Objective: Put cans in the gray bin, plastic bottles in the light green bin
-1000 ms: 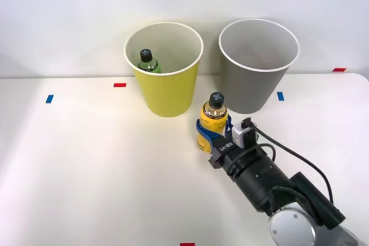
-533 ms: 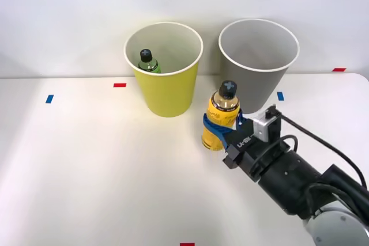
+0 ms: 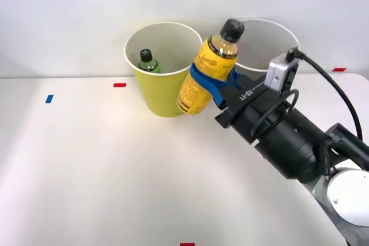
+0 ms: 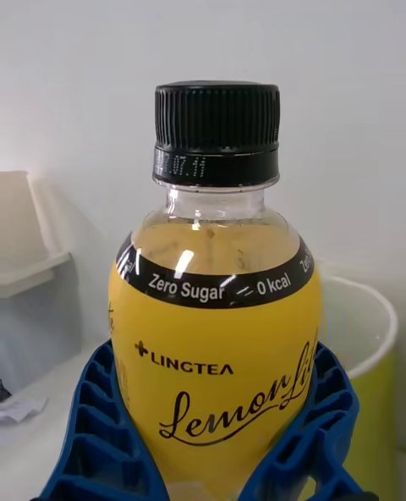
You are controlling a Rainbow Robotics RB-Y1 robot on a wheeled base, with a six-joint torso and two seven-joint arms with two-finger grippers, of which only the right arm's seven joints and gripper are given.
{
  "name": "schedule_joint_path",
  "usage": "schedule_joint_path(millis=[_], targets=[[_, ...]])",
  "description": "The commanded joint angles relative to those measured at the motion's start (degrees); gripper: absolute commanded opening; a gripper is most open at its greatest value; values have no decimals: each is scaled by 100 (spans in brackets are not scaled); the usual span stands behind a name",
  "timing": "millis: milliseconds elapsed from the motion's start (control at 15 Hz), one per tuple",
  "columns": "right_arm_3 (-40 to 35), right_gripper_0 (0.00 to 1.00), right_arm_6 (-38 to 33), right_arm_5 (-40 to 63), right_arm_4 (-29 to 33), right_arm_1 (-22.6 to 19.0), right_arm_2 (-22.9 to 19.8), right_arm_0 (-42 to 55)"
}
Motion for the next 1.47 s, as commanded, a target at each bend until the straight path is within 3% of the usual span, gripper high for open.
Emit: schedule_joint_path(millis=[67,467,800,1067,1467], targets=[[26,0,-126,5,-140,163,-105,-413],[1256,0,-108,-39,-70,523,-105,-1555],[2056,0,-135,-39,695,690,1,-2320],[2566,0,-117,-31,704,664,203,-2768],[3629,0,-29,-39,748,962,247,-3480]])
